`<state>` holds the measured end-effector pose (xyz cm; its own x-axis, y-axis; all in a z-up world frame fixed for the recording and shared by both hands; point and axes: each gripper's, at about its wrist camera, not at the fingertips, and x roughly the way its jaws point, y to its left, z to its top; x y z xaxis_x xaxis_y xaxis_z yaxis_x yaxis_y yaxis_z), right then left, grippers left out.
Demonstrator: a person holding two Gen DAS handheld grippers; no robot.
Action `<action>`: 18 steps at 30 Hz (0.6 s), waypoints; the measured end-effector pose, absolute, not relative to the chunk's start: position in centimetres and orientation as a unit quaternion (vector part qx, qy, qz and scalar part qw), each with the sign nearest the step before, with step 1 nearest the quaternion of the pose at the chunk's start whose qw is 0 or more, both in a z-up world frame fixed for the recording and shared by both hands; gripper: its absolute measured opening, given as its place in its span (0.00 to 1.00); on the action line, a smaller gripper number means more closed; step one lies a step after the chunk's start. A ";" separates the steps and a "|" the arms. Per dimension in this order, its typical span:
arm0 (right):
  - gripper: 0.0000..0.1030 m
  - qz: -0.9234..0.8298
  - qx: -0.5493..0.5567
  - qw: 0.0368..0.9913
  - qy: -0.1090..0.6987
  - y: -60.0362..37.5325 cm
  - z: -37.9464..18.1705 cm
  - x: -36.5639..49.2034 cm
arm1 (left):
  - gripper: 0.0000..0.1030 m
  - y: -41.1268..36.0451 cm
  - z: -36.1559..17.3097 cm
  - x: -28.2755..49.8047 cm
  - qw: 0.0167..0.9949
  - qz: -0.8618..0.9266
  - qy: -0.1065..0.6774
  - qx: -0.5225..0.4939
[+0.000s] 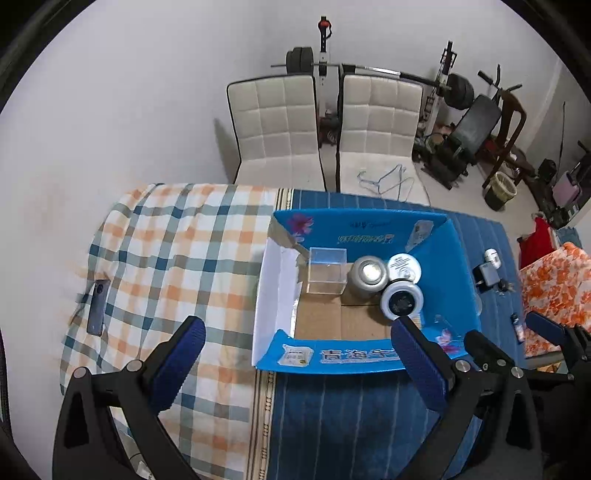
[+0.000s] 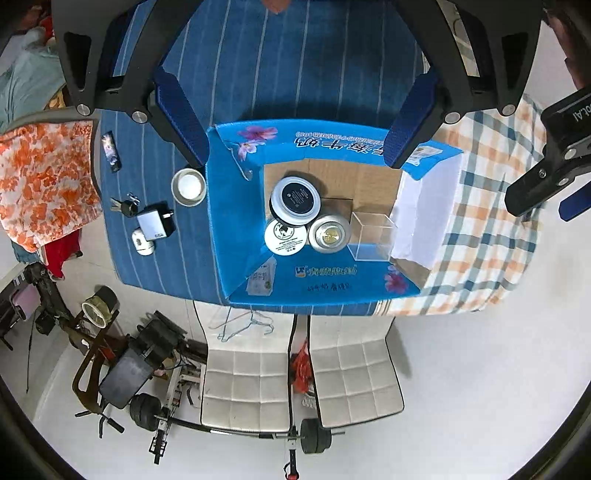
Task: Organize rigid objects
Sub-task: 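Open both tools and lift them away from the blue box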
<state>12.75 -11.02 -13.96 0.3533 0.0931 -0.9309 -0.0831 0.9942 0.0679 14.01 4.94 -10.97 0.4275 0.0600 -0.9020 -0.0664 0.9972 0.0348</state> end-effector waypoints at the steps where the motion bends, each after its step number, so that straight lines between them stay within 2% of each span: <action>1: 0.94 0.054 0.008 0.824 0.563 -11.3 -13.3 12.4 | 1.00 4.7 -10.5 13.7 0.847 0.034 0.530 -0.007; 9: 0.94 0.049 0.034 0.838 0.543 -13.8 -10.0 11.0 | 1.00 2.3 -9.0 13.2 0.854 0.008 0.521 -0.002; 18: 0.94 -0.041 0.089 0.818 0.566 -25.5 -12.0 12.5 | 1.00 -7.7 -12.4 17.5 0.826 -0.089 0.555 0.044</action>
